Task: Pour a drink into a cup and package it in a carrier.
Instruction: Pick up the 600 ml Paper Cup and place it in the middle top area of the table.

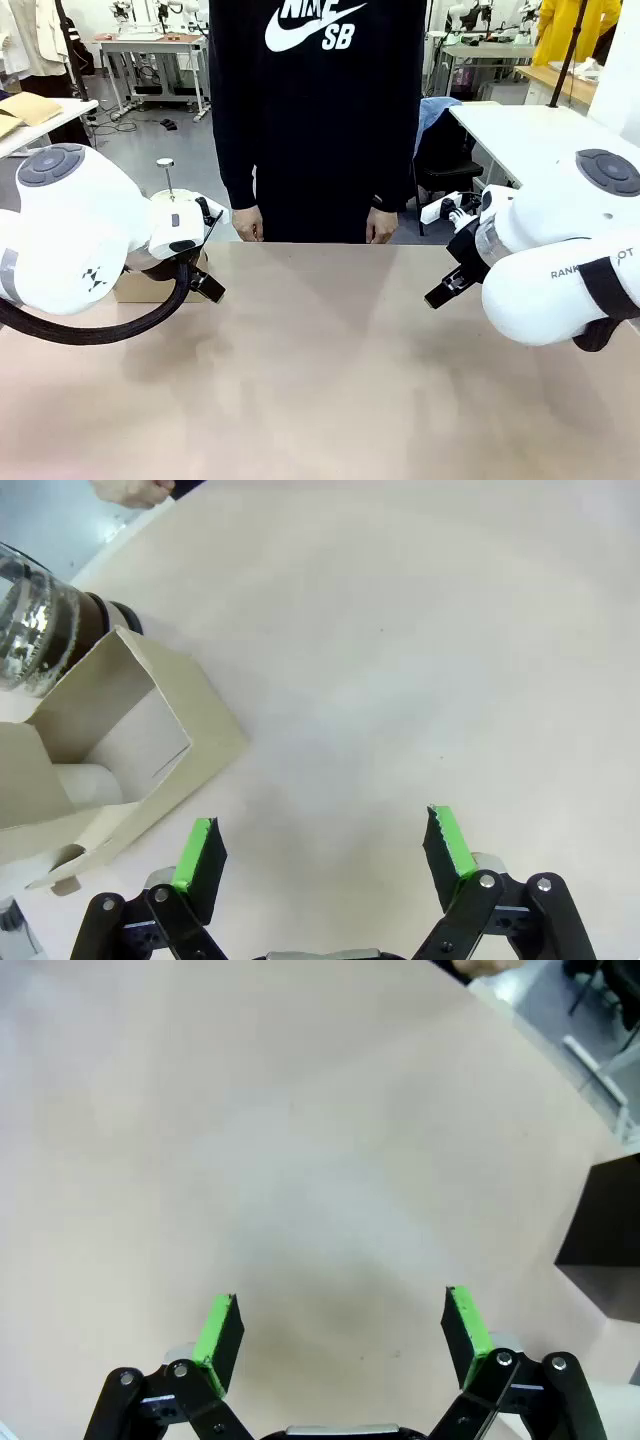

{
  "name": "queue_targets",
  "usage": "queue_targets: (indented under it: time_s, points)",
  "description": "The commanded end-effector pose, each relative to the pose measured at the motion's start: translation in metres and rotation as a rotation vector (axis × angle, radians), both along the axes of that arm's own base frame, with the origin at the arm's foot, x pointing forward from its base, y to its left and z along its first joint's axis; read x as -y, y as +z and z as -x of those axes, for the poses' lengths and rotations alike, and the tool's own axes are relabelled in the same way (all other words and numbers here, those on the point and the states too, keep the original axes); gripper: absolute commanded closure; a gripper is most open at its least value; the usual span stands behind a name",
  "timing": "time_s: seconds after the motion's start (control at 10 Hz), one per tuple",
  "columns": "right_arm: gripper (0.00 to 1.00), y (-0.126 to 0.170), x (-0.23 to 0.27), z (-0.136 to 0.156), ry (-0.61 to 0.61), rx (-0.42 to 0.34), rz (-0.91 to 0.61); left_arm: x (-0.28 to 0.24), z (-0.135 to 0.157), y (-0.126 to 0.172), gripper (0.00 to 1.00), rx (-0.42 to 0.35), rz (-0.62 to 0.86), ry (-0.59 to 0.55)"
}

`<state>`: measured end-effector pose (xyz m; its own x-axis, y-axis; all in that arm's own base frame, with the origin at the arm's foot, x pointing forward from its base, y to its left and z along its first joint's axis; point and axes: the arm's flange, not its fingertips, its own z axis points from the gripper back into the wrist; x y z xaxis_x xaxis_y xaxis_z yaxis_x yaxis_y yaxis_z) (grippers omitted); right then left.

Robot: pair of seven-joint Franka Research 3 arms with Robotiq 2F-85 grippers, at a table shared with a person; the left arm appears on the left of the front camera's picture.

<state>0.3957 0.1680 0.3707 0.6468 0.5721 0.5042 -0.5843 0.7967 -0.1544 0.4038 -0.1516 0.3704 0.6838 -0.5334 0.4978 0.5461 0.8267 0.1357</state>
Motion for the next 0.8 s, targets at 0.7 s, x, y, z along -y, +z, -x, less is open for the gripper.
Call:
queue_targets:
  time_s: [0.7]
  points:
    - [0.00,0.0000,0.0000,0.0000,0.000,0.000,0.000,0.0000,0.0000,0.0000,0.00,0.000,0.000,0.000]
